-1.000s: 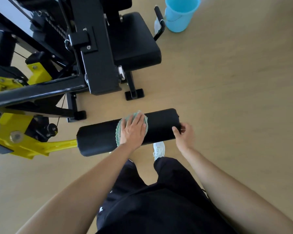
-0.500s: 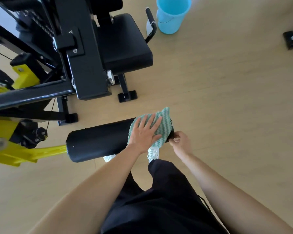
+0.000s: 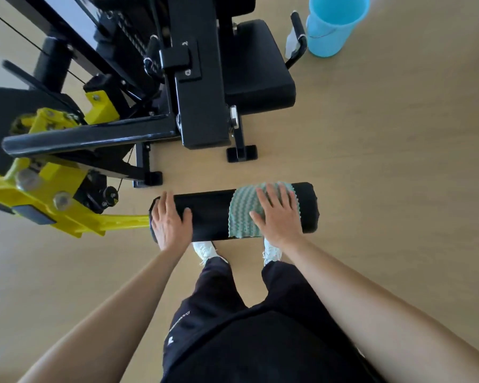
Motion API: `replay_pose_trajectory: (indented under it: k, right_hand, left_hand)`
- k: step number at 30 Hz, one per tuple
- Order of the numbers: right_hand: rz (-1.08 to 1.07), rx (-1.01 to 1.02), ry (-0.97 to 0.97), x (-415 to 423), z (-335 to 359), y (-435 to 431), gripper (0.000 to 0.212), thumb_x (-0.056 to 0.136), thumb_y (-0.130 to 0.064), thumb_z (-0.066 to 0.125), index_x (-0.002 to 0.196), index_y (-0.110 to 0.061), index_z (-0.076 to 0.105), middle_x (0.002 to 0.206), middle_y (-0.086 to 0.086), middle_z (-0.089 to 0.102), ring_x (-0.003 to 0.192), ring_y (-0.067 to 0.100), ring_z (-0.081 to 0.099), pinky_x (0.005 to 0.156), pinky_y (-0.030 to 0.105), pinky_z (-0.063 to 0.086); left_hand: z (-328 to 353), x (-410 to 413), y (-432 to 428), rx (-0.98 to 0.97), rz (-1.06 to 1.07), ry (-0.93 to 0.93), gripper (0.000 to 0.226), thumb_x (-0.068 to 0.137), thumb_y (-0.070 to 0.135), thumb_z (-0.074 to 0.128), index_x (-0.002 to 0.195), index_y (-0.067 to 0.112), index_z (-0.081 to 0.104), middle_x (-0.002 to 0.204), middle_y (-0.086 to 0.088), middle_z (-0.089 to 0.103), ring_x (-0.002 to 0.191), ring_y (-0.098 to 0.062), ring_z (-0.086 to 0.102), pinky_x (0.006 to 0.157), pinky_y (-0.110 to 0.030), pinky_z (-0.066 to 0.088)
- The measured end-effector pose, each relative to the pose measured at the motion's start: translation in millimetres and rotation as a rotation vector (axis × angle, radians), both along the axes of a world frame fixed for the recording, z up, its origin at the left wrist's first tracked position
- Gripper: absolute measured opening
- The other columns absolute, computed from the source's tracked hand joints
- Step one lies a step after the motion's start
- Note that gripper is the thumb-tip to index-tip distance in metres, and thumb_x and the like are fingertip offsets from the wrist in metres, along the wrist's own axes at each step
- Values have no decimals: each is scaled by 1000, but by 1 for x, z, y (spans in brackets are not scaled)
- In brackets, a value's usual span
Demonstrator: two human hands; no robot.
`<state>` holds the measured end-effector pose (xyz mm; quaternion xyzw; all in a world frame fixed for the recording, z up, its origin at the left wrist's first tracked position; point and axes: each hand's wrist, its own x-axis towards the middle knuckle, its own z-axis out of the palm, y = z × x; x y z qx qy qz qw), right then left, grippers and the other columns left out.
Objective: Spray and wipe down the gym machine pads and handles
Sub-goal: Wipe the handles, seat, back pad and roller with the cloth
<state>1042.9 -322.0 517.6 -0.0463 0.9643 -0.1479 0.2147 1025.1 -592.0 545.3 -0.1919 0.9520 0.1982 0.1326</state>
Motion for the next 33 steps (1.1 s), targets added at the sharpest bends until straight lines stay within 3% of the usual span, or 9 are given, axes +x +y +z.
replay_pose_trajectory:
  k: [3,5,7,11,19,25,26,29,33]
  right_hand:
    - [-123,87,-22,-3,-5,17,74,104,-68,14,163,-25,22,171,12,16,159,37,3,128,53,-1]
    - [-275,109,5,-1,-5,28,75,104,-66,16,161,-18,29,169,17,20,158,39,7,127,55,2]
    - [-371,117,0,-1,-6,35,79,104,-67,18,159,-12,30,168,22,19,157,42,8,127,57,2]
    - [-376,151,-56,-6,-3,22,94,98,-77,10,161,-9,23,170,24,10,158,42,0,126,61,-2]
    - [-176,158,-108,-19,5,-48,88,91,-87,3,162,-37,12,173,7,11,155,50,1,119,73,-7]
    - [-1,125,-116,-30,10,-153,88,91,-84,1,163,-34,9,171,8,18,155,49,9,120,73,-1]
    - [33,125,-115,-32,10,-170,88,91,-84,2,162,-32,8,170,9,19,155,49,11,120,74,1]
    - [115,122,-121,-39,9,-218,89,91,-82,6,162,-27,9,168,12,24,154,49,14,118,76,4]
    - [186,111,-120,-45,7,-274,88,96,-76,21,160,-18,12,165,15,27,155,43,18,119,73,10]
  left_hand:
    - [-3,-1,-40,39,277,-123,67,104,32,51,163,15,25,169,-10,24,150,-40,27,120,-54,25]
    - [-11,-1,-54,183,426,-171,55,106,31,45,157,13,37,165,-12,30,145,-37,35,119,-50,29]
    - [-14,1,-61,307,505,-141,46,106,28,40,147,11,51,160,-11,38,142,-33,40,120,-47,30]
    - [-6,5,-66,489,635,-40,45,107,25,40,148,11,52,157,-4,43,142,-26,44,120,-43,33]
    - [-3,27,-79,574,509,-20,38,102,14,41,135,14,61,129,1,47,115,-24,50,98,-36,36]
    - [-10,44,-108,723,424,-85,50,85,25,42,103,65,67,117,3,54,113,-28,61,101,-46,51]
    - [-9,43,-111,764,437,-96,51,89,24,43,108,64,67,114,6,53,108,-24,62,98,-43,52]
    - [-9,42,-122,880,501,-130,43,101,18,45,139,24,64,117,4,53,99,-15,63,89,-34,52]
    - [-9,38,-138,910,519,-189,33,109,20,42,129,8,66,119,-2,65,110,-24,66,79,-29,55]
